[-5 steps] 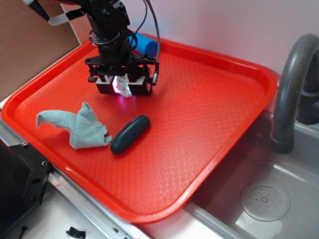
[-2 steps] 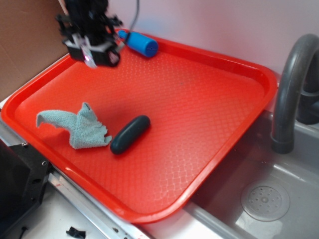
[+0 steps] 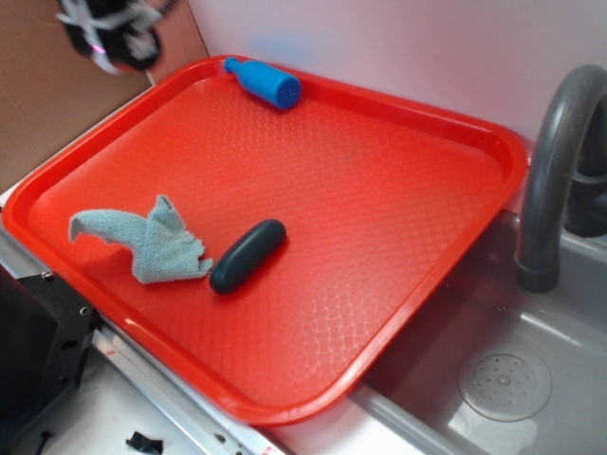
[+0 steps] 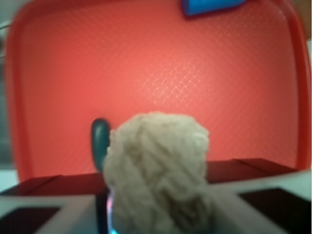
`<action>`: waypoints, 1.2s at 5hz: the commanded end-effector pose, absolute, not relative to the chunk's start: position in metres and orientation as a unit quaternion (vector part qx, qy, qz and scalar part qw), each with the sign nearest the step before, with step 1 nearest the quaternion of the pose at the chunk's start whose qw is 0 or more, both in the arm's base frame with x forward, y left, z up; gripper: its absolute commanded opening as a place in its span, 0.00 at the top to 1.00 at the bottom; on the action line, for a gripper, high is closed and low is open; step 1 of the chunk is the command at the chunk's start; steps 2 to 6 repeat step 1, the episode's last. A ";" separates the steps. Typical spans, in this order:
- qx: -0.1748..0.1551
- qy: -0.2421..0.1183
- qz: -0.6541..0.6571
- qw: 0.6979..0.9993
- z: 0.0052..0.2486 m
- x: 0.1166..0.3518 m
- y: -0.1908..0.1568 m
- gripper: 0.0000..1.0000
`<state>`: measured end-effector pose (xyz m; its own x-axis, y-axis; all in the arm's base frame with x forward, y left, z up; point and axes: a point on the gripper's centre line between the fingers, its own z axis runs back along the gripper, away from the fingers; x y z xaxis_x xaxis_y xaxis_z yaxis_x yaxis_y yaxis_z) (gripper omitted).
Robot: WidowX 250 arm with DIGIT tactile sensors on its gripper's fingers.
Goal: Grab the white paper.
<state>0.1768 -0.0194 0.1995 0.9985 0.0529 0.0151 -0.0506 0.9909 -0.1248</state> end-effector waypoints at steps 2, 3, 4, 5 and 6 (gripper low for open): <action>-0.031 -0.035 0.036 0.998 0.218 0.162 -0.012 1.00; -0.031 -0.035 0.036 0.998 0.218 0.162 -0.012 1.00; -0.031 -0.035 0.036 0.998 0.218 0.162 -0.012 1.00; -0.031 -0.035 0.036 0.998 0.218 0.162 -0.012 1.00; -0.031 -0.035 0.036 0.998 0.218 0.162 -0.012 1.00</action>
